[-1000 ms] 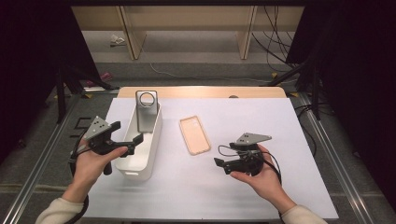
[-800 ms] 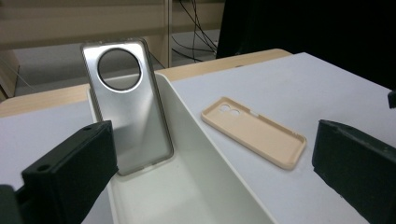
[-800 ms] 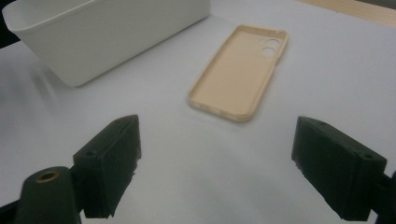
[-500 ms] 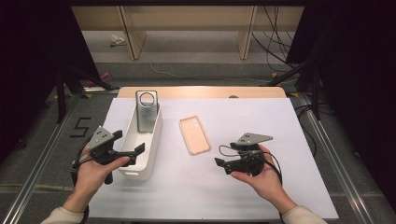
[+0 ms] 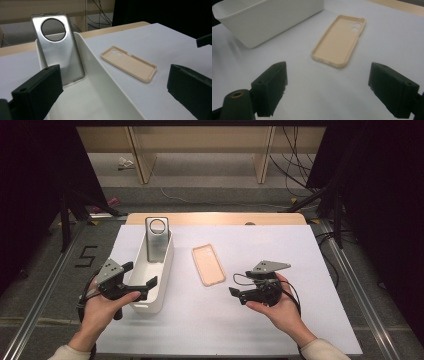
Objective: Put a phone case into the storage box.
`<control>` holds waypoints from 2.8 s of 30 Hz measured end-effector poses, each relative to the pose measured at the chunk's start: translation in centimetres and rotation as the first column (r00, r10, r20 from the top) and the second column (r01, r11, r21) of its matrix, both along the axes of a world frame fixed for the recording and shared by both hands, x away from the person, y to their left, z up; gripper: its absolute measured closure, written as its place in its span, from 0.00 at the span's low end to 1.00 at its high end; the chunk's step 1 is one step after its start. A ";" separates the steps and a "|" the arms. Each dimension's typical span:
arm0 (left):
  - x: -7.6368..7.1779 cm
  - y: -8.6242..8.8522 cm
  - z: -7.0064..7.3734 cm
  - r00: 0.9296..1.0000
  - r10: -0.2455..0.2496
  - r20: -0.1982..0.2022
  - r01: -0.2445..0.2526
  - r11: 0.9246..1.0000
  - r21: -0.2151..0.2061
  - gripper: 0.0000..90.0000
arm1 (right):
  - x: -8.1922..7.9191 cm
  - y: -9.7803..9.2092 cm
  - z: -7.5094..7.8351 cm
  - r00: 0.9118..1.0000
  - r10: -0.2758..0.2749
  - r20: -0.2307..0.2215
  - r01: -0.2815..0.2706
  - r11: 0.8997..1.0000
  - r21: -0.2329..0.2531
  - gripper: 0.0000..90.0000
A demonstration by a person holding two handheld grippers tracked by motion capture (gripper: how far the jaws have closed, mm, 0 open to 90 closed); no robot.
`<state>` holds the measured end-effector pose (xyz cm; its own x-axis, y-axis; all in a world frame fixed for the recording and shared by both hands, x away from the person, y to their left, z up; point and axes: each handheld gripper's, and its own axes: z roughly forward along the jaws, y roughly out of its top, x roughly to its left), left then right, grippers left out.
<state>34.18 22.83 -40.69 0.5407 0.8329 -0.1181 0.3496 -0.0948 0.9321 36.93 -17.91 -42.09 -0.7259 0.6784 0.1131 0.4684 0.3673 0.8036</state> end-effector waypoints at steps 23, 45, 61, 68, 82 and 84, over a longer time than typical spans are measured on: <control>0.0 -0.6 -0.4 1.000 -0.007 -0.006 0.007 1.000 0.011 0.02 | 8.3 4.3 -1.9 0.988 -0.063 -0.139 0.026 0.968 -0.248 1.00; -0.1 -0.6 -0.5 1.000 -0.011 -0.009 0.011 1.000 0.014 0.02 | 9.5 5.9 -4.8 0.967 -0.110 -0.229 0.027 0.941 -0.338 1.00; -0.1 -0.6 -0.4 1.000 -0.012 -0.008 0.012 1.000 0.014 0.02 | 8.5 7.7 -4.7 0.968 -0.050 -0.247 -0.034 0.945 -0.326 1.00; -0.1 -0.6 -0.4 1.000 -0.012 -0.008 0.012 1.000 0.014 0.02 | 8.0 8.5 -4.8 0.969 -0.019 -0.248 -0.064 0.944 -0.323 1.00; -0.1 -0.6 -0.5 1.000 -0.015 -0.011 0.015 1.000 0.014 0.02 | 7.6 9.5 -4.8 0.969 0.028 -0.245 -0.106 0.945 -0.309 1.00; -0.1 -0.7 -0.5 1.000 -0.017 -0.012 0.017 1.000 0.013 0.02 | 7.6 9.5 -4.7 0.969 0.036 -0.244 -0.114 0.943 -0.312 0.98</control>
<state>34.05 22.18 -41.18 0.5533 0.8251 -0.1139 0.3591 -0.1129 0.9265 44.55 -8.45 -46.81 -0.7562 0.6507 0.0687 0.5875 0.6291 0.5090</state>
